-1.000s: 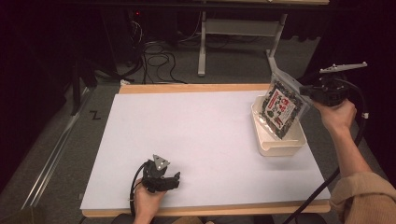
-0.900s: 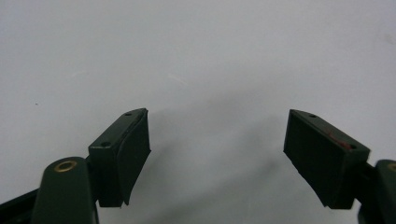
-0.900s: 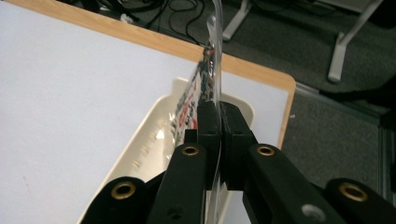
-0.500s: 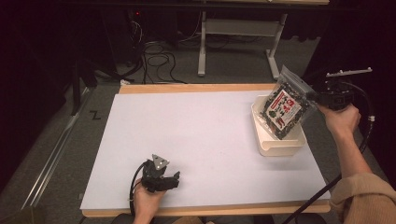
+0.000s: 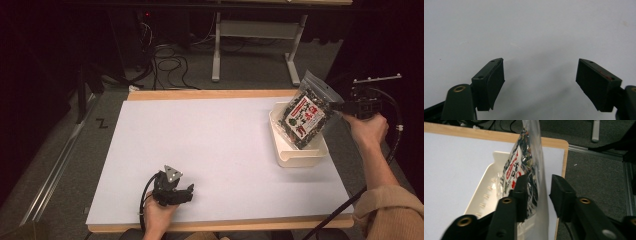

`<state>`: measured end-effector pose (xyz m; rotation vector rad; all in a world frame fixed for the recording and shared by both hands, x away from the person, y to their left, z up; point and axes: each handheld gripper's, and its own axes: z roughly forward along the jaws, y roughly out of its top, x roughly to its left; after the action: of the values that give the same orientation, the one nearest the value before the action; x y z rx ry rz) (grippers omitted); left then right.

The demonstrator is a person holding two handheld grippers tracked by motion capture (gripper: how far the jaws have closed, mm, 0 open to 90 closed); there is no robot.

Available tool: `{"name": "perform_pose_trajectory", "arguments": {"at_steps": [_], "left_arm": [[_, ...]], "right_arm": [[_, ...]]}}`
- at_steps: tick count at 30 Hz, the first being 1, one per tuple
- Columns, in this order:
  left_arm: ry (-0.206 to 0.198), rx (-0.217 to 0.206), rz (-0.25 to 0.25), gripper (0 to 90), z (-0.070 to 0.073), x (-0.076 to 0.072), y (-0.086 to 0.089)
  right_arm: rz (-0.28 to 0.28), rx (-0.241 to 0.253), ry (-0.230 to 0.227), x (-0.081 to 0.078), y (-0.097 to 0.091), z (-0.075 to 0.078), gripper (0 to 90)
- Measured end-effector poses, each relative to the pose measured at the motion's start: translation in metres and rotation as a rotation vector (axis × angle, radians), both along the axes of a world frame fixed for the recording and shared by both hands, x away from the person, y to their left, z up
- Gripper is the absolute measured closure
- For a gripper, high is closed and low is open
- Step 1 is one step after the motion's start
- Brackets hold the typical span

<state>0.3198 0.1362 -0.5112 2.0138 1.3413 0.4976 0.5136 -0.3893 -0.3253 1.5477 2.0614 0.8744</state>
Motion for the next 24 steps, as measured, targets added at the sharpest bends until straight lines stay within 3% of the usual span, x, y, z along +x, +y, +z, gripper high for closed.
{"name": "perform_pose_trajectory", "arguments": {"at_steps": [4, 9, 13, 20, 24], "left_arm": [[-0.001, -0.007, 0.006, 23.4, 0.000, 0.000, 0.001], [-0.008, 0.003, -0.011, 23.3, 0.001, 0.001, -0.003], [-0.005, -0.003, -0.020, 23.2, 0.000, 0.001, -0.003], [-0.008, -0.018, -0.037, 23.1, 0.001, 0.005, -0.007], [-0.010, -0.014, -0.049, 23.1, 0.001, 0.007, -0.008]], "right_arm": [[-0.017, 0.027, -0.023, -0.007, -0.004, 0.005, 54.6], [-0.009, 0.032, -0.112, -0.023, -0.006, 0.015, 49.9], [0.003, 0.052, -0.153, -0.034, -0.006, 0.019, 46.9], [0.066, 0.059, -0.279, -0.058, 0.010, 0.021, 48.9], [0.095, 0.067, -0.286, -0.068, 0.018, 0.012, 49.8]]}}
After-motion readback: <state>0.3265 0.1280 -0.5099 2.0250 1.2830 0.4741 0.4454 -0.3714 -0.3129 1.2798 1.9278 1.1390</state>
